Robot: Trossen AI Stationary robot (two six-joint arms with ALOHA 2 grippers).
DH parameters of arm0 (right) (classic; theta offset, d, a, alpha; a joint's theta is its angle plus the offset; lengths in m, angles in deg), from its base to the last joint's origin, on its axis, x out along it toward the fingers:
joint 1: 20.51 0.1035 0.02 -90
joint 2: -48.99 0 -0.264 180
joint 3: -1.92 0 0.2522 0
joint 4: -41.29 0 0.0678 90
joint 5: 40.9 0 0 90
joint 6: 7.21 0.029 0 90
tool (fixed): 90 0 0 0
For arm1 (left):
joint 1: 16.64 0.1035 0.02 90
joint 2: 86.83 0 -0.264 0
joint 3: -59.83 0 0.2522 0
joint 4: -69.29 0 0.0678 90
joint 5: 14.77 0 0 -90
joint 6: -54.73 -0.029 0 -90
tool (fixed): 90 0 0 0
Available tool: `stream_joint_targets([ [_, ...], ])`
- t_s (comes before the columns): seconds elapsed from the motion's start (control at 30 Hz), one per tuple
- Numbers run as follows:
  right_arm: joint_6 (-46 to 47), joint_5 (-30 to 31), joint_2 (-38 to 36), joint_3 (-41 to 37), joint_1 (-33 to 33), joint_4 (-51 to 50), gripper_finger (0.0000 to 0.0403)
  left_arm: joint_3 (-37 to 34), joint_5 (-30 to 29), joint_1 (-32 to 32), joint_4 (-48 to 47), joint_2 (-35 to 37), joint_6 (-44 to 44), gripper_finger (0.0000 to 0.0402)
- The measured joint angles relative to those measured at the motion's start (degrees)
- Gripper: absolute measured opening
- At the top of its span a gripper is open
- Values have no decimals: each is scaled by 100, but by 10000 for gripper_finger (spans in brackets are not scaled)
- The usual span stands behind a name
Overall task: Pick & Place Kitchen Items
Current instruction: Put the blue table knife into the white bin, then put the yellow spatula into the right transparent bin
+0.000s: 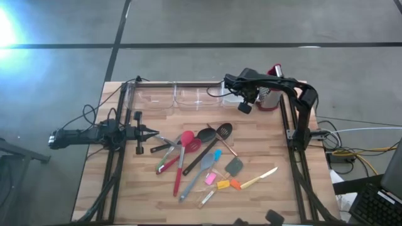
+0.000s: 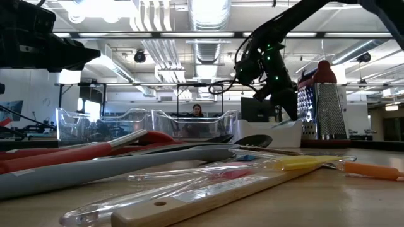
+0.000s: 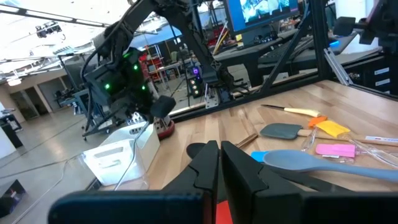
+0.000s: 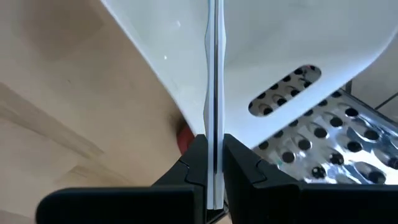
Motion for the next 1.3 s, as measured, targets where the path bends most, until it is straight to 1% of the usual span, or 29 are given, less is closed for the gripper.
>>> stream_joint_targets([
  [0.23,-120,51,211,20,-2,52,18,0,0,-1,-1,0,-1,23],
  [0.33,-31,44,183,10,-2,68,26,0,0,0,0,0,-2,23],
  [0.5,110,-20,-29,-7,-15,326,71,0,0,0,0,0,-1,23],
  [0.73,136,-59,-251,-7,-11,353,136,0,0,-1,-1,0,-2,23],
  [0.9,139,-53,-364,-7,-11,351,166,0,0,-1,0,0,-1,23],
  [1.07,130,-37,-700,41,91,335,170,0,0,0,0,0,-2,23],
  [1.3,287,-37,-1497,160,550,350,150,0,0,-1,0,1,-2,23],
])
